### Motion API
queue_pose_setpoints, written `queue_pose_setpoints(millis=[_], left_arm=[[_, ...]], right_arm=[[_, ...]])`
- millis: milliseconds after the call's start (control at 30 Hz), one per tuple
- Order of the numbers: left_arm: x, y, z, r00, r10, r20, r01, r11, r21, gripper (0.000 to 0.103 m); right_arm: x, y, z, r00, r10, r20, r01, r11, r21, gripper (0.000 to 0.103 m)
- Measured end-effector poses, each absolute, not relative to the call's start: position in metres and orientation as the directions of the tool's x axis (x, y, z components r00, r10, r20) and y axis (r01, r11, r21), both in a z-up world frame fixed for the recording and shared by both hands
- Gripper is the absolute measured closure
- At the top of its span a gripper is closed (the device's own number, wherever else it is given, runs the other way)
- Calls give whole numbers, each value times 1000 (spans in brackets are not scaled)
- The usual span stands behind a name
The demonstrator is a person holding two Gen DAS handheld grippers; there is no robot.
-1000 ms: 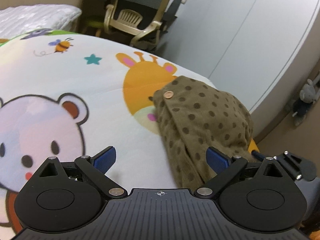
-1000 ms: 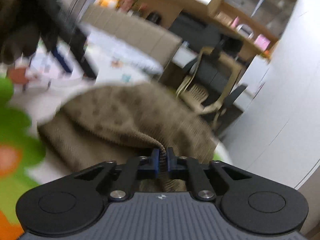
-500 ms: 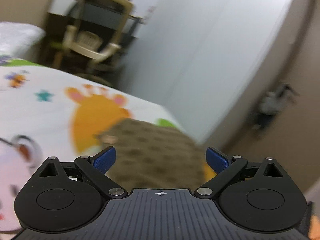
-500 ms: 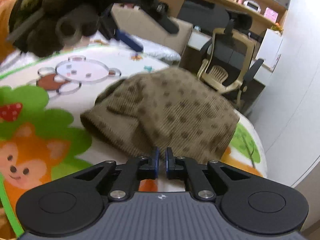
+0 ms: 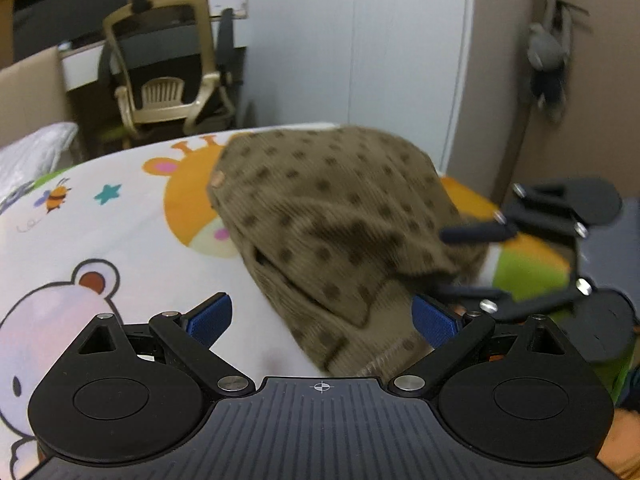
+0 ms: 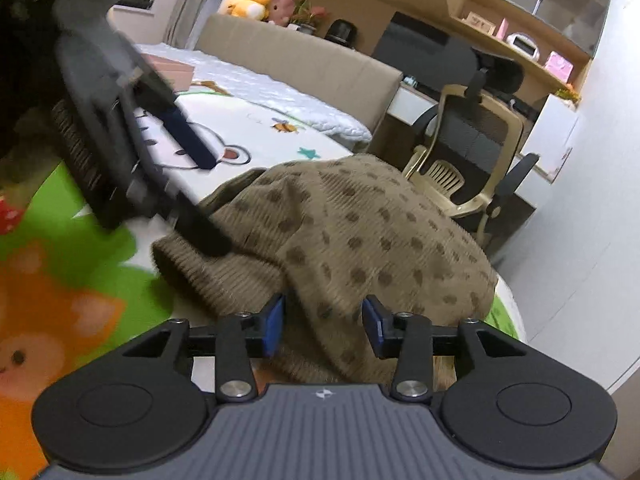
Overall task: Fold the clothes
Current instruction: 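Grasp the dress edge with the right tool and tuck it under the bundle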
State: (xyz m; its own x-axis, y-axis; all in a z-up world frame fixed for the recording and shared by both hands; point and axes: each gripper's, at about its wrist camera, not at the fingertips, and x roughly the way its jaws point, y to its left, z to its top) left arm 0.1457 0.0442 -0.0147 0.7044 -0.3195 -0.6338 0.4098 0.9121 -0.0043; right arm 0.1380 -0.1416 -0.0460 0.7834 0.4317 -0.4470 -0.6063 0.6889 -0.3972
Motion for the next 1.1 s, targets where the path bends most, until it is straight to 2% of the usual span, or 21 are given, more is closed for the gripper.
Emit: queue_pose_setpoints(millis=[33, 67, 167, 267, 500, 600, 733, 833, 900, 967, 1033, 1067, 1100], left_arm=[[145, 42, -17, 700, -318, -639, 408, 913, -7, 4], [145, 40, -19, 698, -317, -642, 406, 914, -9, 4], [139, 34, -20, 714, -299, -633, 409, 912, 29, 4], [139, 24, -23, 747, -272, -607, 416, 903, 107, 4], [148, 24, -30, 778, -210, -592, 358, 922, 144, 4], [145, 41, -21, 821, -124, -557, 265, 947, 180, 4], [143, 66, -3, 851, -79, -520, 161, 980, 114, 4], [137, 64, -1, 829, -148, -539, 228, 970, 83, 4], [135, 63, -6, 801, -182, -570, 249, 968, 42, 4], [134, 64, -12, 778, -204, -594, 258, 966, 6, 4], [133, 62, -15, 769, -213, -603, 269, 963, 3, 4], [132, 61, -16, 764, -218, -607, 281, 960, 9, 4], [131, 59, -16, 761, -224, -608, 293, 956, 15, 4]], right_arm=[[140, -141, -38, 795, 437, -421, -594, 703, -391, 82], [140, -142, -28, 808, 443, -389, -579, 721, -381, 99], [135, -153, 10, 822, 489, -293, -566, 762, -315, 100], [123, -157, 23, 821, 509, -259, -570, 754, -327, 100], [115, -157, -10, 744, 526, -412, -653, 701, -285, 100], [120, -161, -15, 750, 510, -422, -639, 723, -262, 100], [122, -160, -19, 754, 499, -428, -633, 725, -272, 99], [111, -151, -29, 747, 502, -437, -652, 682, -331, 84], [107, -145, -32, 749, 503, -430, -654, 665, -361, 62], [112, -146, -26, 762, 503, -409, -640, 684, -350, 58], [118, -146, -21, 774, 502, -387, -625, 703, -338, 58], [120, -146, -18, 780, 501, -375, -618, 712, -332, 68], [123, -146, -16, 786, 500, -364, -611, 722, -326, 92]])
